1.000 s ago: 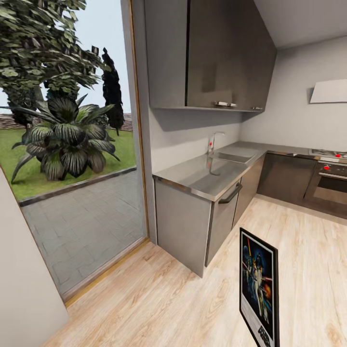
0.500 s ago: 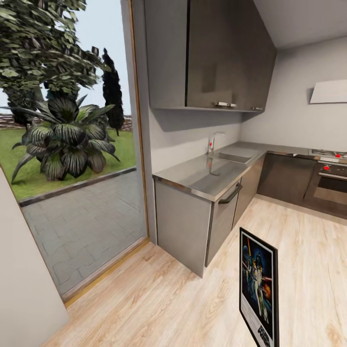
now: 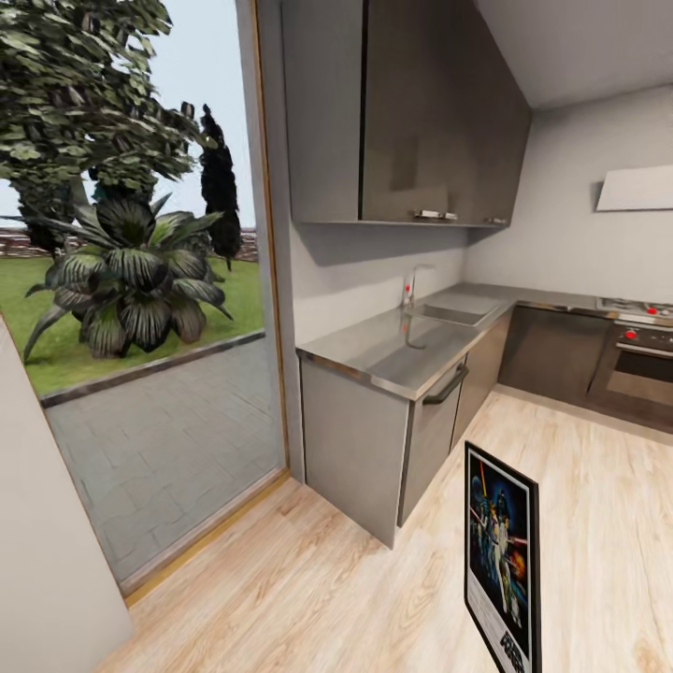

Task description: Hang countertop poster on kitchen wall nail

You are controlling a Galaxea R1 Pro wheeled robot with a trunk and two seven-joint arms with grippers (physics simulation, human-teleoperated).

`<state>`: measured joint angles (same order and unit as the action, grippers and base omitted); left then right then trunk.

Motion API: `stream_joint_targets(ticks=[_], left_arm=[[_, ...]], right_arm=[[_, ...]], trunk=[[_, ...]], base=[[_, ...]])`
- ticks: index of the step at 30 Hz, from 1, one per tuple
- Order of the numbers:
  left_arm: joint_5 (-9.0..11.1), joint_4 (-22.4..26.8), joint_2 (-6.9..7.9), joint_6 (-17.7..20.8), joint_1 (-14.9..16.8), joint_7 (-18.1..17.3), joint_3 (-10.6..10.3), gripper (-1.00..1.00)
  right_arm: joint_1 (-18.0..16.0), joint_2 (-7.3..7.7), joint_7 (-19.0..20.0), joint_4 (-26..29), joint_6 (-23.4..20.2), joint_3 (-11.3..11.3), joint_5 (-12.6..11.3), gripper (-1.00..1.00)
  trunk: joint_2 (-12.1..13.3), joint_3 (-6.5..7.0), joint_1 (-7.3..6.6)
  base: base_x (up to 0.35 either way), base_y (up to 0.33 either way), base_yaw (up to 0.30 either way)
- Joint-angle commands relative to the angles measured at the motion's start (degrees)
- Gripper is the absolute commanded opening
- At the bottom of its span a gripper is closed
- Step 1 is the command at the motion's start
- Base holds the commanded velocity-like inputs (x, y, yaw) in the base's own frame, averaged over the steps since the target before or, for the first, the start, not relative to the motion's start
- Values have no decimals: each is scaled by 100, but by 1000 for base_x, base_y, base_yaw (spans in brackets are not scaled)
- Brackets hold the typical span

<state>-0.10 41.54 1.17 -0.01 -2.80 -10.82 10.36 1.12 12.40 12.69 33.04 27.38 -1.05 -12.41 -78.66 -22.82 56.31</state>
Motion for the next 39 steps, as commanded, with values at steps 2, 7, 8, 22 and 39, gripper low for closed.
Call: stream_joint_targets(ticks=[2, 7, 8, 22, 39], left_arm=[[-1, 6, -3, 0, -1, -37, 18, 100], [-1, 5, -3, 1, -1, -41, 15, 100], [0, 4, -3, 1, -1, -42, 14, 100], [-4, 11, -3, 1, -2, -43, 10, 100], [-5, 12, -6, 1, -1, -43, 10, 100]], right_arm=[[2, -1, 61, 6, -4, -11, -69, -100], [2, -1, 61, 4, -4, -10, -69, -100], [2, -1, 63, 5, -4, -10, -69, -100], [2, -1, 65, 1, -4, -10, -69, -100], [2, -1, 59, 1, 4, -7, -69, -100]], trunk=[[79, 39, -44], [280, 135, -154], [320, 153, -176], [881, 315, -483], [1563, 562, -857]], base=[[0, 0, 0], [0, 0, 0], [0, 0, 0], [0, 0, 0], [0, 0, 0]])
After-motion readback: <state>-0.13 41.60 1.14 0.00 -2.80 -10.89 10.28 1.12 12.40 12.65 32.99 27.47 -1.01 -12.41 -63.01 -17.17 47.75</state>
